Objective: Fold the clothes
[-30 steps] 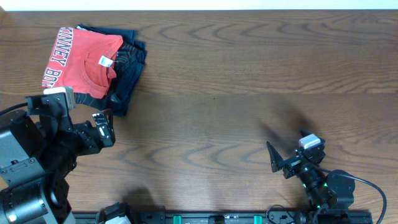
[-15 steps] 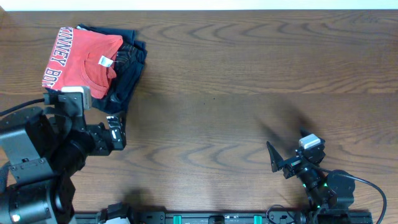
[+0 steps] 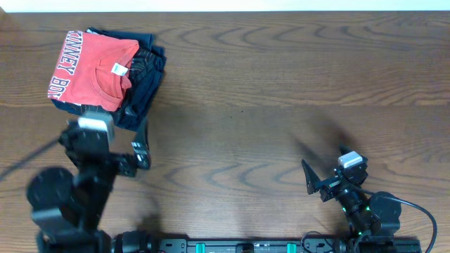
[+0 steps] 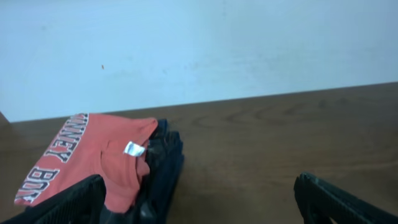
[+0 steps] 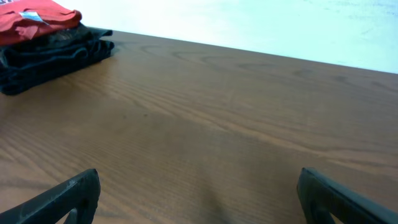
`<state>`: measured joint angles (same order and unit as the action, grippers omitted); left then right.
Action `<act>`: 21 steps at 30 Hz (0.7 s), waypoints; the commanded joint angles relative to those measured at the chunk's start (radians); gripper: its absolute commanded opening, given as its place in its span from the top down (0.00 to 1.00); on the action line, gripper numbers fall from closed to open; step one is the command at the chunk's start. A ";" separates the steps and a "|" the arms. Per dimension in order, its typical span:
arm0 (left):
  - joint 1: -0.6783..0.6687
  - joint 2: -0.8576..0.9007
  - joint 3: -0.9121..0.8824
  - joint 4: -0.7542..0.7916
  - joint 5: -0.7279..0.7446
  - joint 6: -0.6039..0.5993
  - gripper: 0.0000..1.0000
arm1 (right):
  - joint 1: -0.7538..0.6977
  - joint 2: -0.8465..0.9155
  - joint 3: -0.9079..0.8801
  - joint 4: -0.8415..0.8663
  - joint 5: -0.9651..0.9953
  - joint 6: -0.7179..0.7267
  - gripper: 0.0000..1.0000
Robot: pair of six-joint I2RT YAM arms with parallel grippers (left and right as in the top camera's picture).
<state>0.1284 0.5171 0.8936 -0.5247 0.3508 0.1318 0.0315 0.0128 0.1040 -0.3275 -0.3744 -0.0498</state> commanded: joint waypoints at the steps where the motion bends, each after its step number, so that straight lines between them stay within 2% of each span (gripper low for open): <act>1: -0.006 -0.126 -0.141 0.043 -0.019 0.006 0.02 | 0.008 -0.006 -0.002 -0.001 0.004 0.016 0.01; 13: -0.019 -0.465 -0.536 0.179 -0.019 0.002 0.02 | 0.008 -0.006 -0.002 -0.001 0.004 0.016 0.01; 21: -0.085 -0.515 -0.744 0.391 -0.050 -0.008 0.02 | 0.008 -0.006 -0.002 -0.002 0.004 0.016 0.01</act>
<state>0.0734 0.0120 0.2001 -0.1822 0.3290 0.1310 0.0315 0.0128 0.1036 -0.3271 -0.3714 -0.0467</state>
